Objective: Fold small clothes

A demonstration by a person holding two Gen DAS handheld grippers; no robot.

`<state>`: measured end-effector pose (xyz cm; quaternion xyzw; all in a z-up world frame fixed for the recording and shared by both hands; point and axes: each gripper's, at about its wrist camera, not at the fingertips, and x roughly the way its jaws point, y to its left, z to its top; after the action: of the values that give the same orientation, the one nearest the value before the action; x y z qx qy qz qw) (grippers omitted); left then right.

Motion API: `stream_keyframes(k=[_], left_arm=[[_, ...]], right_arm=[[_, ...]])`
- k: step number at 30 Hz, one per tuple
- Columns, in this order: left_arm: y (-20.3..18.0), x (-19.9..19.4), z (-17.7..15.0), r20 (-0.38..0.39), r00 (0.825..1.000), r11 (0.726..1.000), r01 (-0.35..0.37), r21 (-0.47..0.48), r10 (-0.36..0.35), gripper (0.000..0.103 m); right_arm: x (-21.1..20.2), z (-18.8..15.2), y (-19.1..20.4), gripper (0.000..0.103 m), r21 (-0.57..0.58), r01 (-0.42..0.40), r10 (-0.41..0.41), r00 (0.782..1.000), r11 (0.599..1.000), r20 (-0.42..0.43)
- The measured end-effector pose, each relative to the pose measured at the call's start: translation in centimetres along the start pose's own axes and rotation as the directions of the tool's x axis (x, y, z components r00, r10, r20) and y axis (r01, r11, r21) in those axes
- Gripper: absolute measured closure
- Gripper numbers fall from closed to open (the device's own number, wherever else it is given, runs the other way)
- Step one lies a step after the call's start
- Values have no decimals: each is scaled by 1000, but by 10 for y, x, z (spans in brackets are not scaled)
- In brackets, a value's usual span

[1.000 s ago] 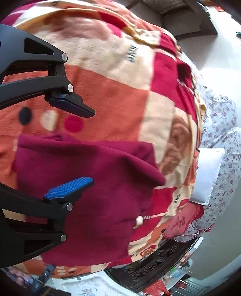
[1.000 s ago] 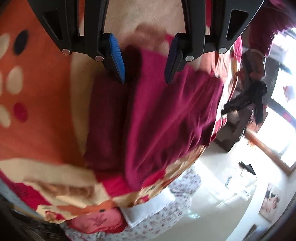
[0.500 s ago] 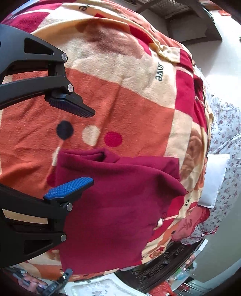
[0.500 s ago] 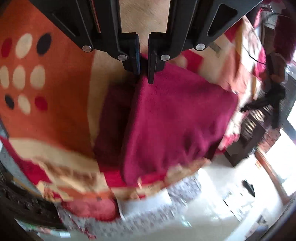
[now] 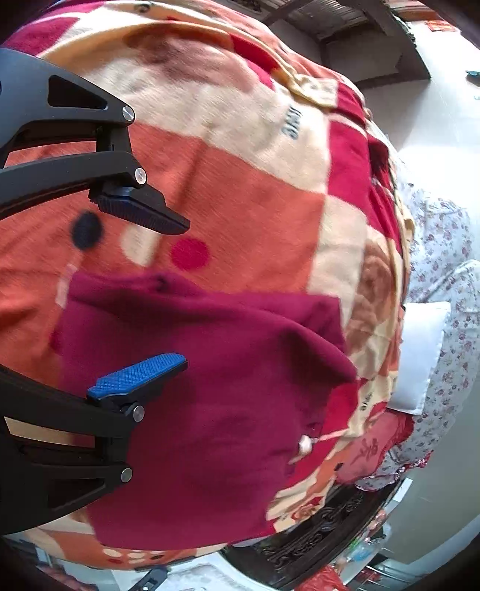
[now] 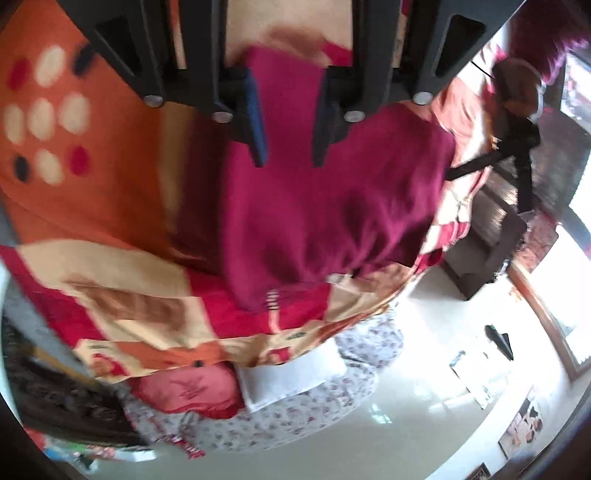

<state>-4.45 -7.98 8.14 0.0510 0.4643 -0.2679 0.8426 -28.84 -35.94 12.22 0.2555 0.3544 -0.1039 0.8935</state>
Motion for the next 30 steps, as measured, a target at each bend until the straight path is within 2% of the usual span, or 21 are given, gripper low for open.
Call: stream_keyframes(k=[6, 12, 17, 18, 19, 20, 26, 30], left_arm=[[-23, 31, 48, 43, 998, 999, -39, 10, 39, 35], [-21, 71, 87, 28, 995, 994, -93, -52, 94, 35], [-6, 89, 100, 22, 999, 989, -44, -144, 48, 34], [-4, 90, 100, 22, 999, 987, -36, -154, 40, 32], [-3, 92, 100, 21, 999, 985, -38, -166, 42, 25], [-2, 93, 99, 22, 998, 984, -49, -170, 54, 21], [-3, 84, 96, 35, 997, 988, -64, -139, 69, 21], [-6, 70, 91, 63, 993, 990, -92, -105, 99, 21]], right_arm=[[68, 52, 13, 77, -8, 6, -6, 1000, 1000, 4], [116, 82, 6, 77, -39, 109, -109, 994, 993, -3], [134, 100, -12, 76, -2, 113, -112, 994, 994, 13], [140, 103, -14, 75, -3, 121, -121, 993, 993, 6], [144, 106, -16, 75, -4, 123, -123, 992, 992, 6], [145, 108, -18, 74, -1, 120, -120, 993, 993, 10], [130, 112, -12, 72, 4, 127, -127, 992, 992, 15], [109, 104, 7, 72, -27, 83, -82, 996, 996, 28]])
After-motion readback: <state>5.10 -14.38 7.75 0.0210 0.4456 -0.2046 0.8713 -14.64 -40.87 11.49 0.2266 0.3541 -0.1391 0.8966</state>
